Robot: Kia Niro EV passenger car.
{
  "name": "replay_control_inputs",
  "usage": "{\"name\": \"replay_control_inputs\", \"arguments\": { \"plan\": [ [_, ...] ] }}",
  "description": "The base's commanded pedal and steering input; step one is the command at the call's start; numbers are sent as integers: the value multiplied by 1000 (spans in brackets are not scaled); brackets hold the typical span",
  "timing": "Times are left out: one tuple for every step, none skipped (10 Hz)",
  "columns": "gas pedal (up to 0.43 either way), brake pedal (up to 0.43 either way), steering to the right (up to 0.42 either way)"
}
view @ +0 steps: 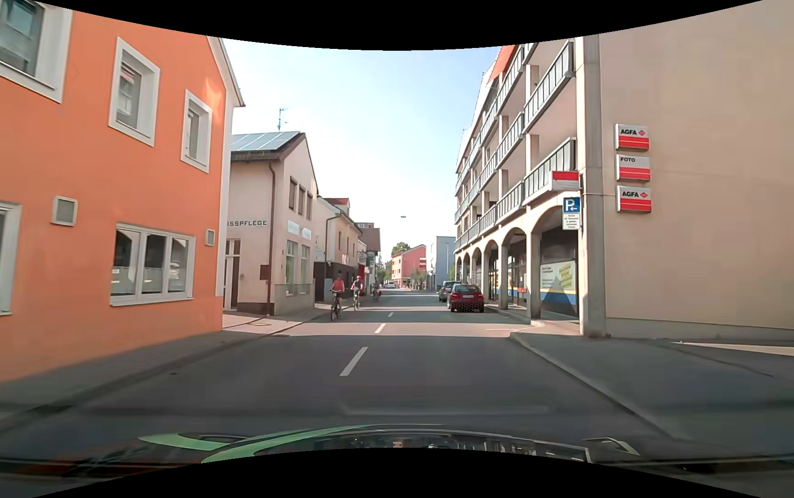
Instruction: Follow the waypoints while adhering to traffic rules and regulations
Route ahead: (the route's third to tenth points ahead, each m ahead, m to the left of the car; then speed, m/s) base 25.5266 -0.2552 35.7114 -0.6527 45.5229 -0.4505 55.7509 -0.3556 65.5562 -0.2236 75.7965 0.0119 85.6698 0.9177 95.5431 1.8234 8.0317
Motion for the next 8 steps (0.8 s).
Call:
{"name": "replay_control_inputs", "arguments": {
  "plan": [
    [110, 0, 25],
    [118, 0, 12],
    [150, 0, 5],
    [150, 0, 3],
    [150, 0, 3],
    [150, 0, 3],
    [150, 0, 3],
    [150, 0, 3]
  ]
}}
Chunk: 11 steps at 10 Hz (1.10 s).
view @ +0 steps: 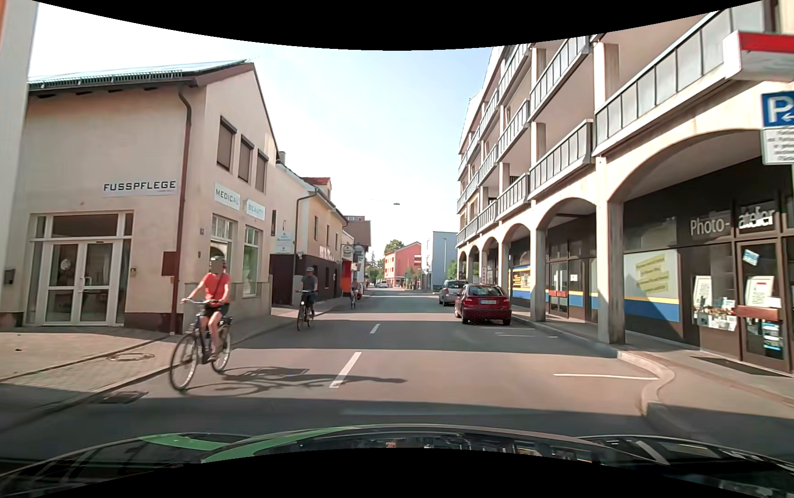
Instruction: Follow the waypoints while adhering to traffic rules and regulations
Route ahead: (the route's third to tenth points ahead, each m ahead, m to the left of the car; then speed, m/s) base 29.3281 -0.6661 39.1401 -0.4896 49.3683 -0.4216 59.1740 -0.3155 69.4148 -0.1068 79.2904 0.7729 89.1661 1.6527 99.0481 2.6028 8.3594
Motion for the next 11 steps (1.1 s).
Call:
{"name": "replay_control_inputs", "arguments": {
  "plan": [
    [157, 0, 1],
    [157, 0, 0],
    [157, 0, 0],
    [157, 0, 1],
    [169, 0, 1],
    [169, 0, 4],
    [169, 0, 9],
    [177, 0, 11],
    [177, 0, 10],
    [177, 0, 10],
    [177, 0, 10]
  ]
}}
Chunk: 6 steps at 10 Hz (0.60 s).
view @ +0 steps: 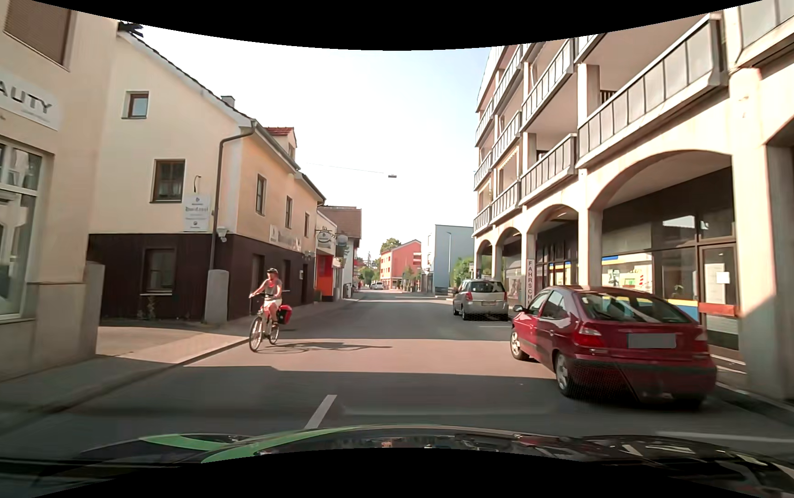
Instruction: Follow the waypoints while adhering to traffic rules and regulations
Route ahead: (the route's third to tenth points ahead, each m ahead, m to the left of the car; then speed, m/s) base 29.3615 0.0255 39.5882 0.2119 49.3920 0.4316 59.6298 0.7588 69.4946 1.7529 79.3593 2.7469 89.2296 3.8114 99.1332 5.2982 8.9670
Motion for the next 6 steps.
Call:
{"name": "replay_control_inputs", "arguments": {
  "plan": [
    [177, 0, 10],
    [177, 0, 11],
    [177, 0, 10],
    [177, 0, 10],
    [177, 0, 10],
    [177, 0, 10]
  ]
}}
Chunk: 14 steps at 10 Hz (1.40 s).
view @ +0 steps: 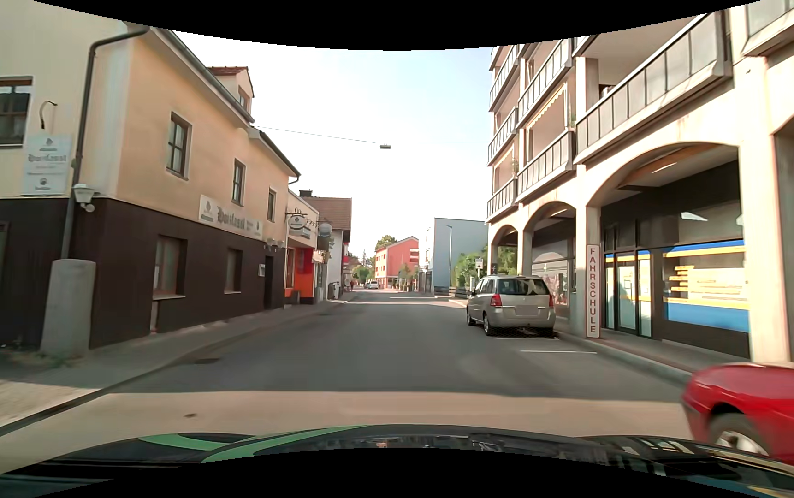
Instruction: Follow the waypoints while adhering to traffic rules and regulations
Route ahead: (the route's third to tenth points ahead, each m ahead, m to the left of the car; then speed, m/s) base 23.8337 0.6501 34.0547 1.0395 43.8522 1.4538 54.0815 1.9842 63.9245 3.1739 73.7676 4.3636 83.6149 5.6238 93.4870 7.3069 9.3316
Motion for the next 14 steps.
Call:
{"name": "replay_control_inputs", "arguments": {
  "plan": [
    [177, 0, 11],
    [177, 0, 10],
    [177, 0, 10],
    [177, 0, 10],
    [177, 0, 10],
    [177, 0, 10],
    [169, 0, 10],
    [169, 0, 10],
    [157, 0, 10],
    [150, 0, 10],
    [138, 0, 10],
    [130, 0, 10],
    [130, 0, 10],
    [118, 0, 9]
  ]
}}
